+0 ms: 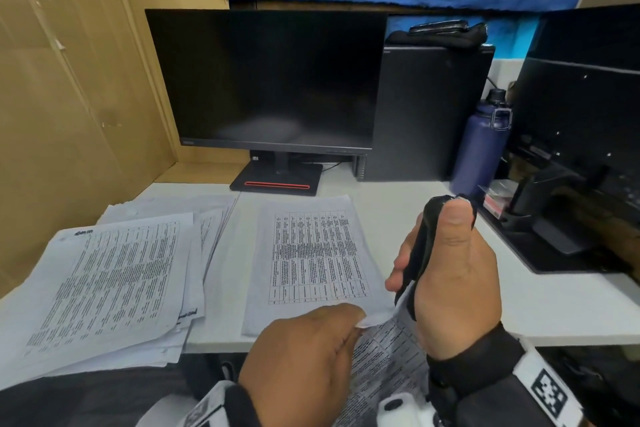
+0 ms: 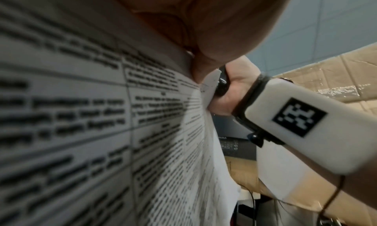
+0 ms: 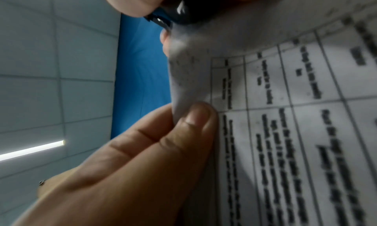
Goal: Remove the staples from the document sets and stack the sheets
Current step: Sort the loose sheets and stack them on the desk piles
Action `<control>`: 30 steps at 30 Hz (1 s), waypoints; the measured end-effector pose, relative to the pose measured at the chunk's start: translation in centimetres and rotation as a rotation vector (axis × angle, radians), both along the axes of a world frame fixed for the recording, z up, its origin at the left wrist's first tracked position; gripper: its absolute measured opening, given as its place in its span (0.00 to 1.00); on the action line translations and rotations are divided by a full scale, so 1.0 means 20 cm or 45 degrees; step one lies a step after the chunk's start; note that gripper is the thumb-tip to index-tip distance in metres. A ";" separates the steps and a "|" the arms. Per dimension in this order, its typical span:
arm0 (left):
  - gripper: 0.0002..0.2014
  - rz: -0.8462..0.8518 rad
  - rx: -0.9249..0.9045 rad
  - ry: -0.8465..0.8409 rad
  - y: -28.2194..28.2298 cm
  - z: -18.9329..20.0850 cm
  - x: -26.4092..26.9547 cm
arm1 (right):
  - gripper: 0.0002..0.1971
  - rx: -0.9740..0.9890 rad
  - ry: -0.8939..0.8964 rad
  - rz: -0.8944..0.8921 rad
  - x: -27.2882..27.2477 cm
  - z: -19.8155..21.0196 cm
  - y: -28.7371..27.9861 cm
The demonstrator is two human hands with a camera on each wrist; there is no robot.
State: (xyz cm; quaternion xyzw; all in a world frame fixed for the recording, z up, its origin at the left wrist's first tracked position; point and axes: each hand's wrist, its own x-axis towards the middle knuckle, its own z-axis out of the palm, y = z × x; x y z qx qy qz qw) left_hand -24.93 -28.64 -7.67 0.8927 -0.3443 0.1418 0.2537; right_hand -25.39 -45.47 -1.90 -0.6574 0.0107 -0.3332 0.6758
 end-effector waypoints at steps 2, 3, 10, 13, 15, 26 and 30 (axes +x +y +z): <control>0.09 0.081 0.074 -0.050 -0.02 0.00 -0.02 | 0.54 0.002 0.011 -0.022 0.01 -0.01 -0.01; 0.09 0.120 0.108 -0.057 -0.03 0.01 -0.03 | 0.54 0.008 0.019 -0.006 0.02 -0.01 -0.02; 0.13 0.287 -0.090 0.203 0.04 0.12 0.12 | 0.11 0.077 0.092 -0.021 0.11 0.06 -0.23; 0.18 0.431 -0.408 0.431 0.09 0.24 0.33 | 0.08 -0.141 0.446 -0.166 0.20 -0.02 -0.50; 0.18 0.579 -0.563 0.655 0.11 0.31 0.52 | 0.05 -0.385 0.761 -0.205 0.23 -0.10 -0.65; 0.18 0.932 0.045 0.758 0.06 0.16 1.21 | 0.26 -0.843 1.378 -0.205 0.25 -0.37 -0.92; 0.18 0.947 0.157 0.693 0.04 0.11 1.30 | 0.23 -0.858 1.397 -0.203 0.26 -0.40 -0.95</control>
